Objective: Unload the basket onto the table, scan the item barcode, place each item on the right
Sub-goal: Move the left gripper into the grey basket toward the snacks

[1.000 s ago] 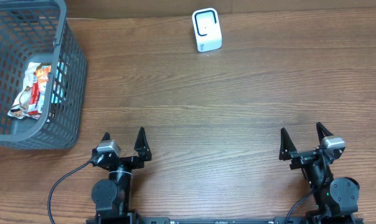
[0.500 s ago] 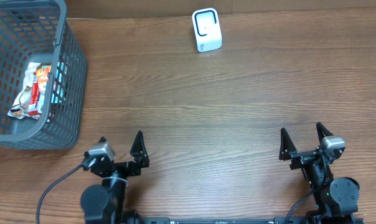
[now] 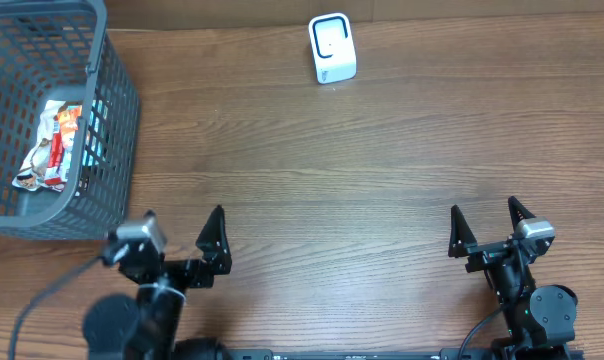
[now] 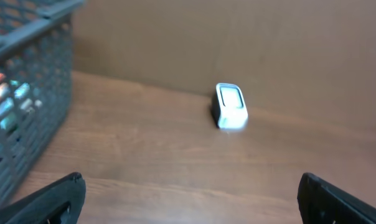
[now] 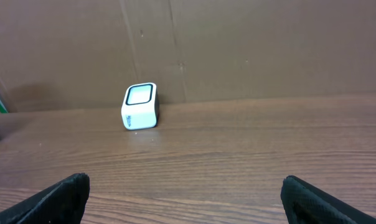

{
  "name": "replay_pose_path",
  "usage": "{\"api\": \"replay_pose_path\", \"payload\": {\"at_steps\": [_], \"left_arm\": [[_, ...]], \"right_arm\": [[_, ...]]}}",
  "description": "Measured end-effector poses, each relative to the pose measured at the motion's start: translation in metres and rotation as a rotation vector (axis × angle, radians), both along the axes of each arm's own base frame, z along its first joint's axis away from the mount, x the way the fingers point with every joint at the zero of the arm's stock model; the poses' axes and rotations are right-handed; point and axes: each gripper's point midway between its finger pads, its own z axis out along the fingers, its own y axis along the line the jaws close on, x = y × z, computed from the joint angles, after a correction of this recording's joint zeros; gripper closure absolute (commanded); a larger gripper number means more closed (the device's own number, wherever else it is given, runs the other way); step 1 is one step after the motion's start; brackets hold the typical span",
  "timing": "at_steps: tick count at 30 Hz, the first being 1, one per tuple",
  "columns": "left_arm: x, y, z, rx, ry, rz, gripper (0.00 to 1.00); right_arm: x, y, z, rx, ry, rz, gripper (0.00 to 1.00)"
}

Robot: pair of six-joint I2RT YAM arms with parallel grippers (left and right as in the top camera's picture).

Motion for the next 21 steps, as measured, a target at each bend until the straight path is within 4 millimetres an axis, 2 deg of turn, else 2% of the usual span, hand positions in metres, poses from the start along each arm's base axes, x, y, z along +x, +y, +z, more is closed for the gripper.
{"api": "replay_pose_path", "payload": {"at_steps": [6,10,16,21], "left_arm": [[0.012,-0.008,0.013,0.036,0.213,-0.077,0.00],[0.029,-0.008,0.028,0.048,0.252,-0.097,0.00],[0.041,-0.007,0.012,0.041,0.339,-0.103,0.00],[0.047,-0.006,0.010,0.034,0.363,-0.103,0.01]], "right_arm": [[0.000,0.000,0.000,0.000,0.000,0.000,0.00],[0.000,0.000,0.000,0.000,0.000,0.000,0.00],[0.000,0.000,0.000,0.000,0.000,0.000,0.00],[0.000,0.000,0.000,0.000,0.000,0.000,0.00]]}}
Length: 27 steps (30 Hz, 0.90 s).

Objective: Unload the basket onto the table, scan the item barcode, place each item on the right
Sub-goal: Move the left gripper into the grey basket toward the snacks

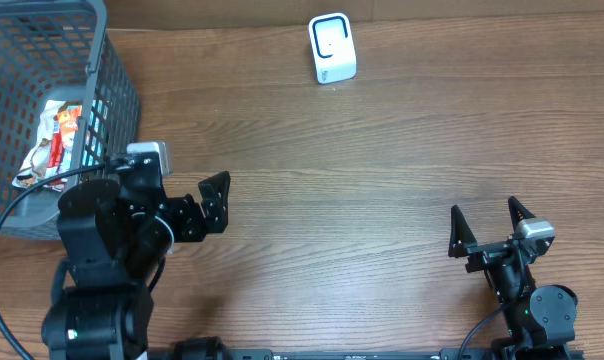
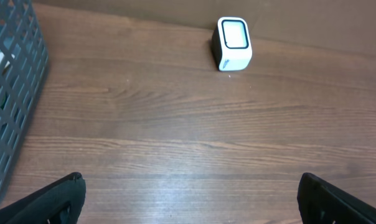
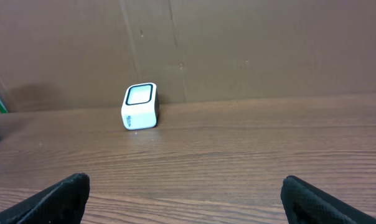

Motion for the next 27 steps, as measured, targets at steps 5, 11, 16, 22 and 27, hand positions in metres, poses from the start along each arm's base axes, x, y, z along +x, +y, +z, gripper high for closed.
{"api": "replay_pose_path", "payload": {"at_steps": [5,11,16,22,27], "left_arm": [[0.011,0.004,0.028,0.003,0.040,0.015,0.00],[0.050,0.020,0.073,0.041,0.052,0.075,0.00],[0.084,0.043,0.081,0.079,0.045,0.187,0.00],[0.095,0.086,0.089,0.084,0.003,0.354,0.00],[0.085,0.143,0.095,0.094,-0.016,0.526,0.00]], "right_arm": [[0.000,0.000,0.000,0.000,0.001,0.000,0.00],[0.000,0.000,0.000,0.000,0.001,0.000,0.00],[0.000,0.000,0.000,0.000,0.001,0.000,0.00],[0.000,0.000,0.000,0.000,0.000,0.000,0.00],[0.000,0.000,0.000,0.000,0.000,0.000,0.00]]}}
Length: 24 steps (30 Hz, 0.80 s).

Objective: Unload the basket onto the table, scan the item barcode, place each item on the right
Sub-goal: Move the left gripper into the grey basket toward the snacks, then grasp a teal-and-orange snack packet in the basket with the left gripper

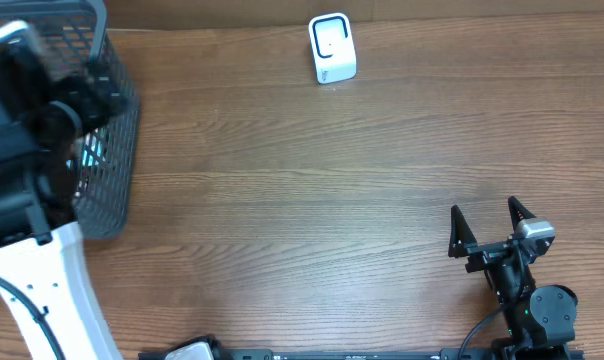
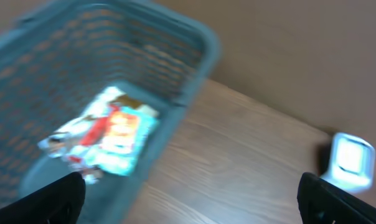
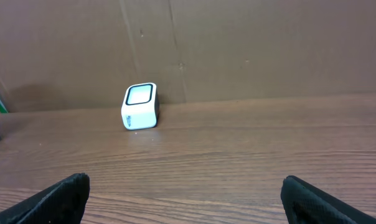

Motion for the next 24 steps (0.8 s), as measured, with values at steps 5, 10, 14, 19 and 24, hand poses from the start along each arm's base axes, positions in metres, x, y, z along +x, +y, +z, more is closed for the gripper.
{"api": "replay_pose_path", "payload": {"at_steps": [5,10,14,19,24], "left_arm": [[-0.002,0.055,-0.016,-0.014,0.035,0.140,0.00],[0.016,0.100,-0.054,-0.066,0.099,0.176,0.00],[0.025,0.121,-0.087,-0.101,0.164,0.172,0.00],[0.045,0.143,-0.134,-0.103,0.255,0.107,0.00],[0.062,0.147,-0.179,-0.114,0.345,0.004,0.00]], "right_arm": [[0.000,0.000,0.000,0.000,0.000,0.000,0.00],[0.000,0.000,0.000,0.000,0.000,0.000,0.00],[0.000,0.000,0.000,0.000,0.000,0.000,0.00],[0.000,0.000,0.000,0.000,0.000,0.000,0.00],[0.000,0.000,0.000,0.000,0.000,0.000,0.00]]}}
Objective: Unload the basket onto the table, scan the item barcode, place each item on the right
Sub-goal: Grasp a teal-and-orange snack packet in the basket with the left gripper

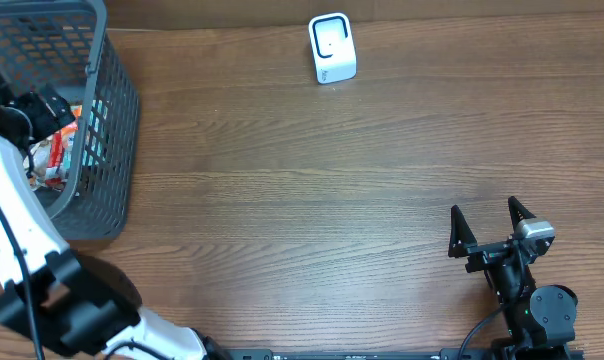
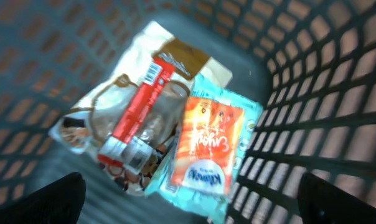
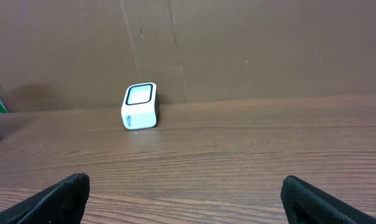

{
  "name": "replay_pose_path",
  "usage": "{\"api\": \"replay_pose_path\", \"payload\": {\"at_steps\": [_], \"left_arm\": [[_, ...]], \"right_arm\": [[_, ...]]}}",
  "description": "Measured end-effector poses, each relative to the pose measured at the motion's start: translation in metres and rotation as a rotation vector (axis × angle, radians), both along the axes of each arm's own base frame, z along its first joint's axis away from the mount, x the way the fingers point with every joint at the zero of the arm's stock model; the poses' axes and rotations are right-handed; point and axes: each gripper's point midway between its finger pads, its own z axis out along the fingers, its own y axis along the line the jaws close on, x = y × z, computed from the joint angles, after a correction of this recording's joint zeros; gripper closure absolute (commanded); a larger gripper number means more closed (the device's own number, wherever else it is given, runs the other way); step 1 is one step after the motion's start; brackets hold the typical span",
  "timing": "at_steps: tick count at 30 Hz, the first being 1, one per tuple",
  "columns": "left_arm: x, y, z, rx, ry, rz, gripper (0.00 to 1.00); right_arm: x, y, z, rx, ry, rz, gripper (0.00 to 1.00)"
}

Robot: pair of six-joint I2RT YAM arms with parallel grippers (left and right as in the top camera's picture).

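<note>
The white barcode scanner [image 1: 332,48] stands at the table's far edge, also in the right wrist view [image 3: 140,106]. In the grey mesh basket [image 1: 117,90] lie an orange-and-teal tissue packet [image 2: 206,146] and a clear snack packet with a red label [image 2: 135,106]. My left gripper [image 1: 44,108] hangs open over the basket's inside, pointing down at these packets [image 2: 191,205], nothing between its fingers [image 2: 51,199]. My right gripper [image 1: 482,218] rests open at the front right, facing the scanner [image 3: 188,199].
The basket's tall mesh walls [image 2: 312,93] surround the packets on all sides. A brown cardboard wall [image 3: 238,43] rises behind the scanner. Bare wooden table [image 1: 332,180] lies between the basket, the scanner and the right arm.
My left gripper has gone from high beside the basket, with the scanner in its view, to close over the packets inside the basket. It is still open. The right arm has not moved.
Both grippers stood open at the table's front edge. Then my left arm was raised over the table next to the basket, then high at the basket's rim. Now it looks straight down on the packets inside. The right gripper stayed put throughout.
</note>
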Motion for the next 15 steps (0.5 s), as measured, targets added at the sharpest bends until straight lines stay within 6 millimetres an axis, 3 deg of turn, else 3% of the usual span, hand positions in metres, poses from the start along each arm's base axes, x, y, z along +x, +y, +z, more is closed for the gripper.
{"api": "replay_pose_path", "payload": {"at_steps": [7,15], "left_arm": [[0.009,-0.002,-0.064,-0.082,0.115,-0.093,0.00],[0.016,-0.009,-0.107,-0.143,0.166,-0.193,0.00]], "right_arm": [[0.000,0.000,0.000,0.000,0.001,0.000,0.00],[0.000,0.000,0.000,0.000,0.000,0.000,0.00]]}}
